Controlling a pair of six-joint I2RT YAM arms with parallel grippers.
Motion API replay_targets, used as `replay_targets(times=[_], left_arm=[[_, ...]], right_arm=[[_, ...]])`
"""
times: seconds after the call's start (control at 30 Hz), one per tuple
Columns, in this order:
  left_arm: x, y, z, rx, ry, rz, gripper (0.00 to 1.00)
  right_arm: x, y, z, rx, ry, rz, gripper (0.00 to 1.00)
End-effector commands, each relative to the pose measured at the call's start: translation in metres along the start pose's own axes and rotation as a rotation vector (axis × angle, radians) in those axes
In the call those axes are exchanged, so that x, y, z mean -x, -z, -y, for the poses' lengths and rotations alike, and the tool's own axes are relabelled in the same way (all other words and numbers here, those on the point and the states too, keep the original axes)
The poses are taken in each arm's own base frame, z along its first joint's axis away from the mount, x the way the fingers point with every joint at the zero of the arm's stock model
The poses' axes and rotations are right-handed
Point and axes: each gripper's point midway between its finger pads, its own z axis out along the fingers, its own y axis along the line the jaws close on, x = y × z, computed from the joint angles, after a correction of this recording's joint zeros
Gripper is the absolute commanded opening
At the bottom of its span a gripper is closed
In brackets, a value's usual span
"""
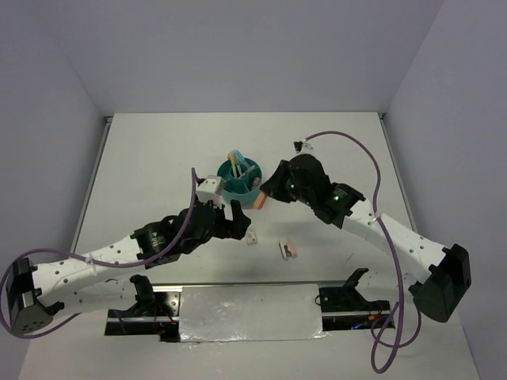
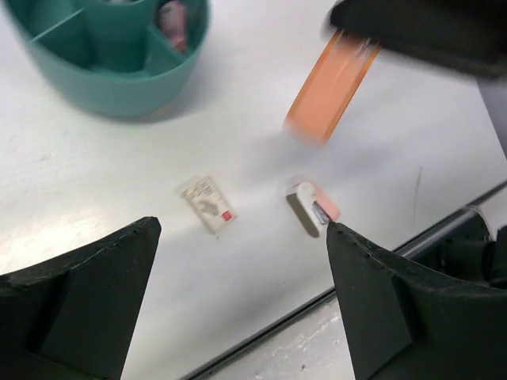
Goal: Sort the stationery into containers
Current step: Place the stationery in the storage box.
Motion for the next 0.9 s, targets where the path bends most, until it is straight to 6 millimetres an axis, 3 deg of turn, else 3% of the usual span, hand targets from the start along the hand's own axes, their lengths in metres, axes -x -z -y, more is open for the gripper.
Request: replay_targets(times=[0.0, 0.17, 0.3, 0.47, 0.57, 0.87], left_arm=[[0.003, 0.015, -0.027, 0.123, 0.073, 0.021, 0.99], [0.005, 0.037, -0.039, 0.121, 0.107, 0.043, 0.99], [0.008, 0.052, -0.049, 0.144, 0.108, 0.048, 0.99], [0.01, 0.062, -0.051, 0.138, 0.115, 0.043, 0.99], [0.005, 0.062, -0.05, 0.129, 0.115, 0.022, 0.99], [-0.005, 0.065, -0.053, 0.114, 0.125, 0.0, 0.99]], right_arm=[[0.051, -0.009, 0.023, -0.08, 0.058, 0.198, 0.0], [0.081, -0.039, 0.043, -0.128, 0.09, 0.245, 0.0], [0.096, -0.063, 0.042, -0.145, 0.094, 0.244, 0.0], [0.096, -0.093, 0.043, -0.153, 0.095, 0.212, 0.0], [0.097, -0.1, 0.036, -0.127, 0.087, 0.206, 0.0], [0.089, -0.126, 0.044, -0.161, 0.087, 0.158, 0.02]])
